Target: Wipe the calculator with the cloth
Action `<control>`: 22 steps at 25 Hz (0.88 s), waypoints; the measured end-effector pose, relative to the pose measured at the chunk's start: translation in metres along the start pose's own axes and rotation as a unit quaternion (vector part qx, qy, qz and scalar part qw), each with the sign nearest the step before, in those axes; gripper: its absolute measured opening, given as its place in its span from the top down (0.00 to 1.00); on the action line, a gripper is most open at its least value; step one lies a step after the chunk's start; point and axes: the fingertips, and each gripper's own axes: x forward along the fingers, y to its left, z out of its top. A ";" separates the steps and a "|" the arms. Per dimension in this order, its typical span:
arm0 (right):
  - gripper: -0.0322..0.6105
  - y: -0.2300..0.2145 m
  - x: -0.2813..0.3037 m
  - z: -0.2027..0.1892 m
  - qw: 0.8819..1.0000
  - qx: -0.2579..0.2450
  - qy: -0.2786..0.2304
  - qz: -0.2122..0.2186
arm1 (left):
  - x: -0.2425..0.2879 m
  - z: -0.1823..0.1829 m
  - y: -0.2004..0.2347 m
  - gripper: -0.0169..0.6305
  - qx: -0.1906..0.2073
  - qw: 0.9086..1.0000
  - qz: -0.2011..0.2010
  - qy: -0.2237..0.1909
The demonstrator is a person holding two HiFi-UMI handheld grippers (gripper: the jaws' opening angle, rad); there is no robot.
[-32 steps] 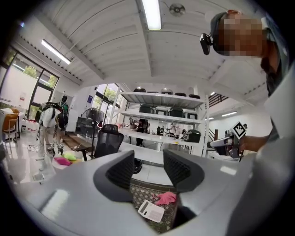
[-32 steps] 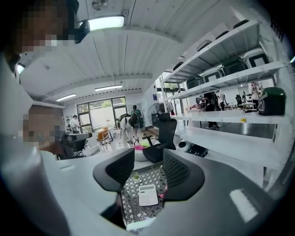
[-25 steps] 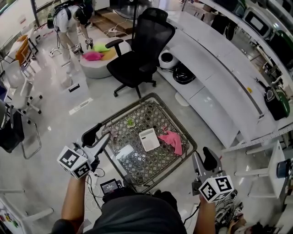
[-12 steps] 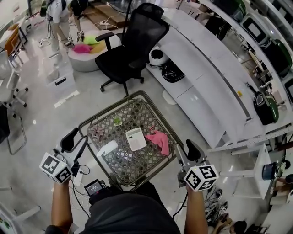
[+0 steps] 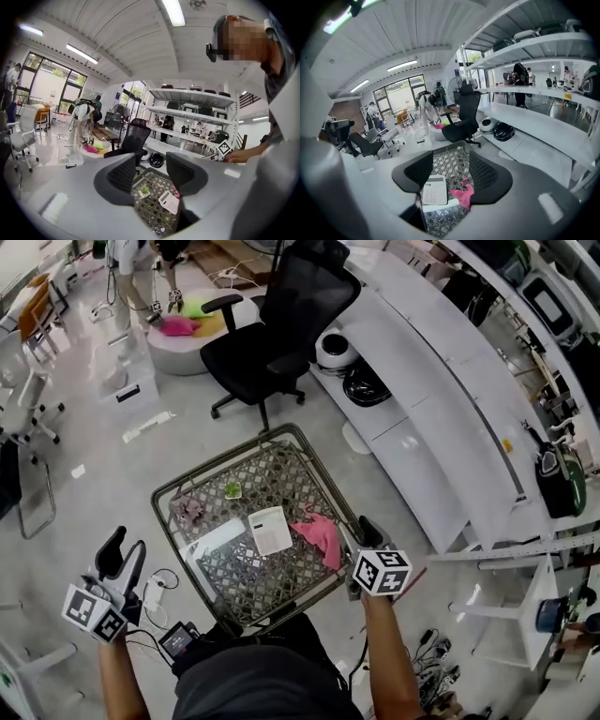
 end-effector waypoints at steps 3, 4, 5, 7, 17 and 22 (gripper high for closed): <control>0.60 -0.019 0.037 -0.029 0.999 0.010 0.037 -0.001 | -0.001 -0.011 0.000 0.63 -0.010 1.000 0.020 0.011; 0.60 -0.025 0.048 -0.039 0.999 0.013 0.048 -0.001 | -0.001 -0.014 0.000 0.63 -0.013 1.000 0.025 0.014; 0.60 -0.030 0.059 -0.049 0.998 0.016 0.058 -0.002 | -0.001 -0.018 0.000 0.63 -0.015 0.999 0.029 0.017; 0.59 -0.038 0.078 -0.072 0.996 0.019 0.082 -0.003 | -0.002 -0.026 0.002 0.63 -0.021 0.999 0.039 0.024; 0.58 -0.071 0.145 -0.190 0.979 0.018 0.203 -0.028 | -0.010 -0.068 0.013 0.63 -0.049 0.994 0.077 0.051; 0.57 -0.089 0.163 -0.240 0.965 0.001 0.259 -0.050 | -0.018 -0.085 0.017 0.63 -0.060 0.992 0.091 0.060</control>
